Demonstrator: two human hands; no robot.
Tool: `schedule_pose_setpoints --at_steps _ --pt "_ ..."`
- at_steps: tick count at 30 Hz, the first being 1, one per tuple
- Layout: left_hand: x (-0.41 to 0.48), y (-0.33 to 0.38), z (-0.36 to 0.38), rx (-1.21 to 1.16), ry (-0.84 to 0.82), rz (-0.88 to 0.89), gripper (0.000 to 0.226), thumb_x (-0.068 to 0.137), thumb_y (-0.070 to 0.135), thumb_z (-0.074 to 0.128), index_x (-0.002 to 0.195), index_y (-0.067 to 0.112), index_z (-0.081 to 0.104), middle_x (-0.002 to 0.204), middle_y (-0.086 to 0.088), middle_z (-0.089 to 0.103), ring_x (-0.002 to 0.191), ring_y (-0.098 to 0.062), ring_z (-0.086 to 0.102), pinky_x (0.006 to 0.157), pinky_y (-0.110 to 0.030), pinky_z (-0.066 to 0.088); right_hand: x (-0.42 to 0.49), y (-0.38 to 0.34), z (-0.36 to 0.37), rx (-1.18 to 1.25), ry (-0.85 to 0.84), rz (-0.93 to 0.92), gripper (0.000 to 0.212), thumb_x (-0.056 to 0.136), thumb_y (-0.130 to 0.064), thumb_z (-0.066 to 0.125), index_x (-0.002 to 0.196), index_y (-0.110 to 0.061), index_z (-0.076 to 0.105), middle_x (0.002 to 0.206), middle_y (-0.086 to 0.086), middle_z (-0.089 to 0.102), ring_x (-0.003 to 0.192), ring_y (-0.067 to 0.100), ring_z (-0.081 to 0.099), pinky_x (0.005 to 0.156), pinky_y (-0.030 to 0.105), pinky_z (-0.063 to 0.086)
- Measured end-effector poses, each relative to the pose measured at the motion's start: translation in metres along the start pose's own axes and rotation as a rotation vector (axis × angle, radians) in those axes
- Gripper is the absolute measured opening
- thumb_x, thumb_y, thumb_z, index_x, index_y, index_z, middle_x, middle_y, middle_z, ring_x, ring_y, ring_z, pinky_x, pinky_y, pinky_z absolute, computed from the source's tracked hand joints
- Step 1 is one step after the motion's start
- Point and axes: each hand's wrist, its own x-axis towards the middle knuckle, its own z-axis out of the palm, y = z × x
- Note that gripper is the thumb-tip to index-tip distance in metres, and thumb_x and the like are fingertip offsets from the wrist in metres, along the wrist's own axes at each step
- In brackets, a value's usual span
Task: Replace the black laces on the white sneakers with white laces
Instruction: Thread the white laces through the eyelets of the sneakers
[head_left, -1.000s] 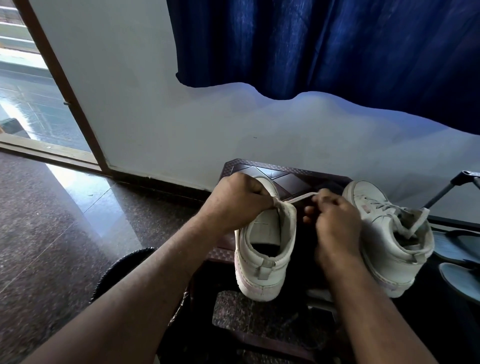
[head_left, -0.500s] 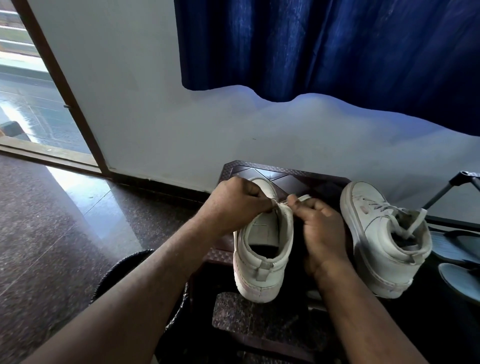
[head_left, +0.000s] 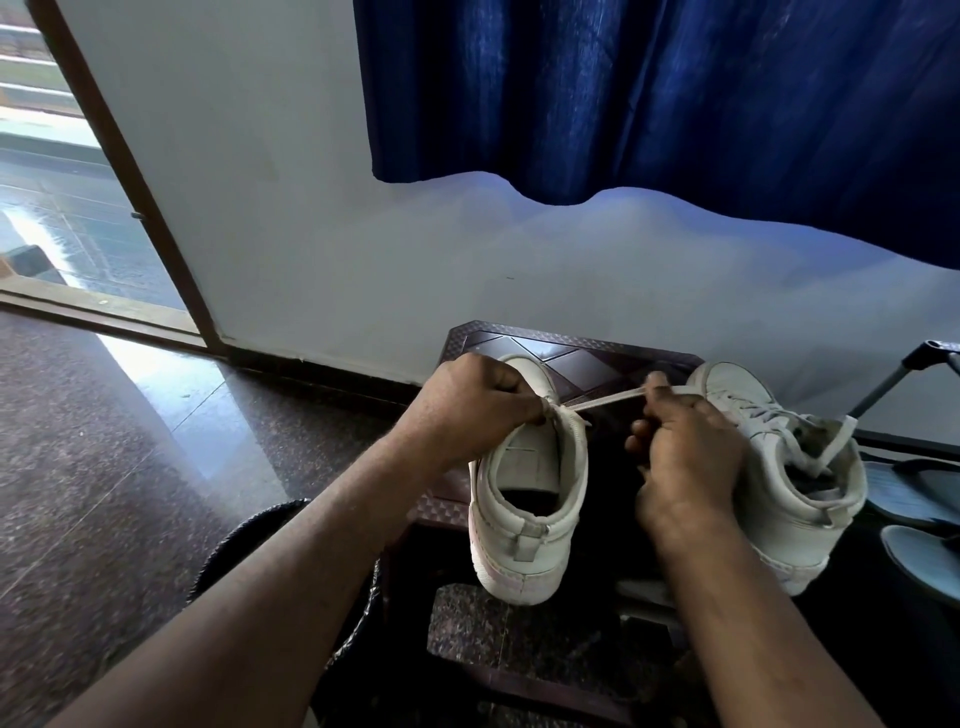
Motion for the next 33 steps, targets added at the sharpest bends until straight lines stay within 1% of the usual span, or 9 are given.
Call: schedule_pose_setpoints --at_steps 4,6,9,12,18,21,25,29,33 --pt "0.002 -0.001 0.001 0.005 0.002 0.007 0.023 0.083 0.037 0.077 0.075 0.016 0.077 0.077 -0.005 0.071 0.08 -0.019 0.068 0.067 -0.032 0.052 -0.012 0.009 0.001 -0.144 -0.249 0.062 0.036 0.089 -0.035 0.079 0.078 -0.005 0.065 0.064 -0.001 0.065 0.055 0.01 0.054 0.055 0.028 0.046" --pt "0.003 0.0 0.002 0.001 0.005 0.013 0.022 0.083 0.036 0.076 0.075 0.015 0.077 0.076 -0.005 0.071 0.077 -0.018 0.067 0.068 -0.033 0.052 -0.025 0.017 0.005 -0.246 -0.361 0.051 0.036 0.085 -0.035 0.083 0.068 -0.007 0.068 0.065 0.003 0.067 0.06 0.013 0.054 0.062 0.032 0.048" --pt "0.002 -0.001 0.002 -0.029 0.006 0.018 0.021 0.083 0.036 0.079 0.071 0.018 0.076 0.073 0.0 0.071 0.064 -0.008 0.06 0.063 -0.027 0.046 -0.018 0.013 0.009 -0.294 -0.212 -0.053 0.038 0.087 -0.031 0.083 0.059 -0.013 0.064 0.054 0.001 0.061 0.051 0.014 0.048 0.054 0.029 0.044" --pt "0.003 -0.004 0.001 -0.047 0.006 0.01 0.026 0.083 0.038 0.08 0.072 0.015 0.074 0.065 0.0 0.066 0.059 -0.006 0.054 0.059 -0.025 0.043 0.006 0.001 0.002 -0.022 -0.004 0.001 0.029 0.093 -0.024 0.077 0.071 -0.013 0.06 0.05 -0.006 0.055 0.046 0.009 0.045 0.041 0.02 0.036" --pt "0.005 -0.002 0.003 -0.052 -0.002 0.024 0.025 0.083 0.037 0.078 0.072 0.015 0.073 0.068 -0.004 0.068 0.058 -0.006 0.053 0.06 -0.026 0.043 -0.028 0.017 0.007 -0.228 -0.379 0.053 0.034 0.087 -0.036 0.081 0.067 -0.013 0.067 0.065 0.003 0.067 0.061 0.015 0.054 0.063 0.032 0.047" --pt "0.003 -0.002 0.002 -0.039 0.001 0.024 0.029 0.083 0.04 0.079 0.069 0.016 0.072 0.059 0.003 0.06 0.054 -0.003 0.049 0.053 -0.021 0.038 -0.02 0.012 0.009 -0.226 -0.251 -0.05 0.039 0.088 -0.026 0.082 0.057 -0.016 0.061 0.054 -0.001 0.06 0.053 0.014 0.047 0.057 0.03 0.042" --pt "0.002 -0.006 -0.003 -0.063 0.004 0.004 0.028 0.084 0.04 0.08 0.071 0.016 0.075 0.057 0.011 0.058 0.054 -0.004 0.049 0.052 -0.021 0.038 0.014 0.004 -0.003 0.031 -0.02 0.003 0.032 0.094 -0.027 0.075 0.07 -0.016 0.057 0.053 -0.005 0.055 0.042 0.006 0.045 0.044 0.023 0.034" --pt "0.002 -0.003 -0.001 -0.062 -0.005 0.0 0.028 0.084 0.04 0.079 0.068 0.019 0.073 0.054 0.012 0.055 0.051 -0.002 0.047 0.05 -0.02 0.036 -0.007 0.024 0.004 -0.122 -0.345 0.098 0.051 0.081 -0.051 0.083 0.079 -0.002 0.069 0.074 0.005 0.071 0.067 0.024 0.059 0.068 0.036 0.049" --pt "0.001 -0.001 0.0 -0.062 0.0 0.01 0.031 0.085 0.042 0.079 0.063 0.021 0.069 0.054 0.012 0.055 0.051 -0.002 0.046 0.054 -0.023 0.037 -0.018 0.022 0.011 -0.13 -0.319 -0.011 0.035 0.087 -0.021 0.082 0.06 -0.012 0.061 0.06 0.004 0.057 0.06 0.016 0.046 0.062 0.031 0.043"
